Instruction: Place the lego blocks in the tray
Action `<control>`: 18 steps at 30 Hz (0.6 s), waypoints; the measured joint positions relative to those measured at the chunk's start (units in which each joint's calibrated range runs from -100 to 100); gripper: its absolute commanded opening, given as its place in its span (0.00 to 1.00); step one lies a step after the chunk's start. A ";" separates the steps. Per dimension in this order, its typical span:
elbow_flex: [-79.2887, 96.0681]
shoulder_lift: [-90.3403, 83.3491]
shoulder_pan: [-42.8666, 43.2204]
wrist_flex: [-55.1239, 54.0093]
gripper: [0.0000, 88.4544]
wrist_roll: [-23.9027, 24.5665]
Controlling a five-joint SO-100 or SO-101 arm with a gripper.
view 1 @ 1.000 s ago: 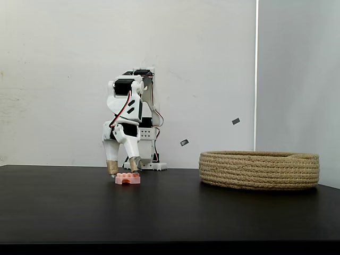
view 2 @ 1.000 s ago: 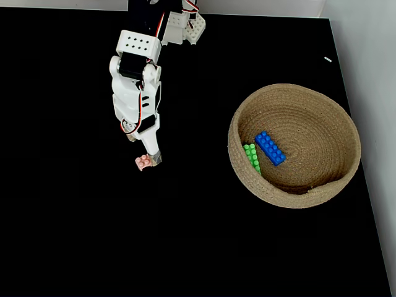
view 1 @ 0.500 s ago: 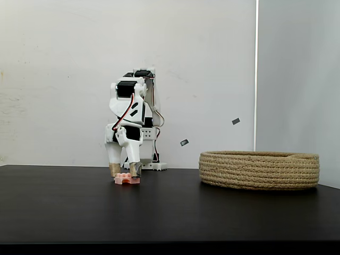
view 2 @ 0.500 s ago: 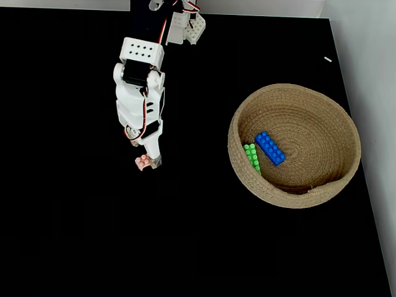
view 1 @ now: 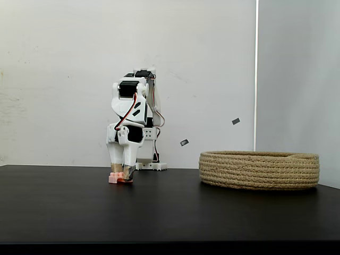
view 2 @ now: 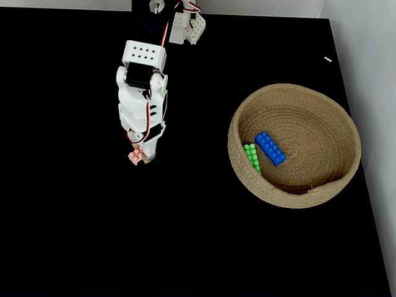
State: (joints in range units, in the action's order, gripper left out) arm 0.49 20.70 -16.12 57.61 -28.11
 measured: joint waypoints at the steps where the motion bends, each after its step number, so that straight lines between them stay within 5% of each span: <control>1: 0.00 0.00 0.00 0.00 0.00 0.00; 11: -0.18 -9.08 1.55 7.15 0.00 -1.42; 18: -0.09 -26.89 15.15 8.12 0.00 -3.66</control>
State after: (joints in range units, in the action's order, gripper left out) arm 0.40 -6.19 -0.98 65.73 -31.77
